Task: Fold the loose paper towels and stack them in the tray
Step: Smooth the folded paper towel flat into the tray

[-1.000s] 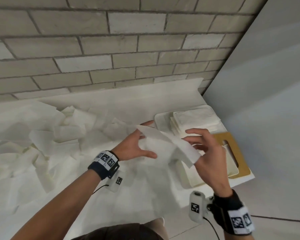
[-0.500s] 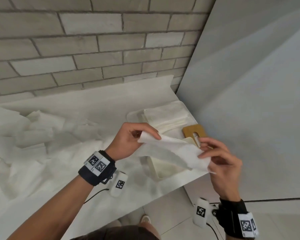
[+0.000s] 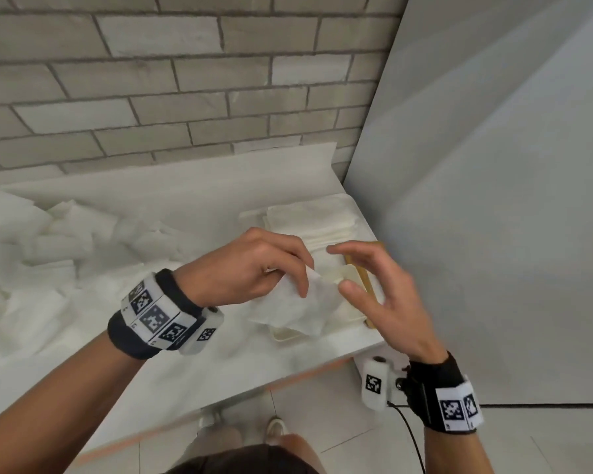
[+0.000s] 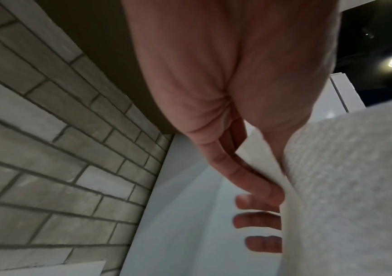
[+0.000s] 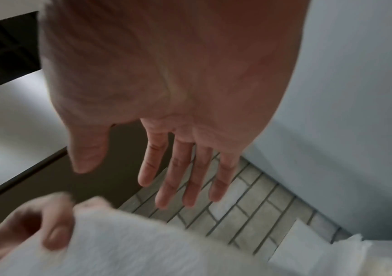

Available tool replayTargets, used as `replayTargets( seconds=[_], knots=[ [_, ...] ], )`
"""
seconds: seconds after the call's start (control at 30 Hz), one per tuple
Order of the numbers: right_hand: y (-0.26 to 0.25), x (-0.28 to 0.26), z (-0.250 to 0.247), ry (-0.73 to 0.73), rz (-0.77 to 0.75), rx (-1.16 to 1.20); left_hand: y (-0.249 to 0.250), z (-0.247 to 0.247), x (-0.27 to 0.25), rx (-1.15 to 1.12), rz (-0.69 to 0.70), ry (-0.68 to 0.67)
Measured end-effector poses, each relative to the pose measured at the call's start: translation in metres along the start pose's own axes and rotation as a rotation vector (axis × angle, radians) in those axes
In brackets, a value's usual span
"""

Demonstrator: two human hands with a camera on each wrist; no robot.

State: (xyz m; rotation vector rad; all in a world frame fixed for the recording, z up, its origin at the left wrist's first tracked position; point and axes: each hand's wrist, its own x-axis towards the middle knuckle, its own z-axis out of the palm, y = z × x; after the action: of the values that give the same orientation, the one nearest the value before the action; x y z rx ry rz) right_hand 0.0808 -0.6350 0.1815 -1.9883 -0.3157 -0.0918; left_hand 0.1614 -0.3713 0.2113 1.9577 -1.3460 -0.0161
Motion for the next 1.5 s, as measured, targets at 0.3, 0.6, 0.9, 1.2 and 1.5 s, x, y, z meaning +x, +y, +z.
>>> replayTargets(
  seconds=[0.3, 0.6, 0.9, 1.2, 1.5],
  knots=[
    [0.061, 0.014, -0.018, -0.013, 0.264, 0.291, -0.012, 0.033, -0.018, -0.031, -0.260, 0.306],
    [0.130, 0.034, 0.015, 0.165, 0.399, -0.288, -0.075, 0.129, -0.053, -0.230, -0.712, 0.300],
    [0.152, 0.042, 0.067, -0.035, 0.573, -0.792, -0.118, 0.094, -0.097, 0.058, -0.682, 0.296],
    [0.040, 0.077, 0.158, 0.293, 0.197, -0.497, -0.217, -0.050, -0.267, 0.522, -1.215, -0.081],
    [0.069, 0.189, 0.364, -0.068, 0.386, -0.109, -0.239, -0.087, -0.282, 0.491, -1.082, 0.072]
  ],
)
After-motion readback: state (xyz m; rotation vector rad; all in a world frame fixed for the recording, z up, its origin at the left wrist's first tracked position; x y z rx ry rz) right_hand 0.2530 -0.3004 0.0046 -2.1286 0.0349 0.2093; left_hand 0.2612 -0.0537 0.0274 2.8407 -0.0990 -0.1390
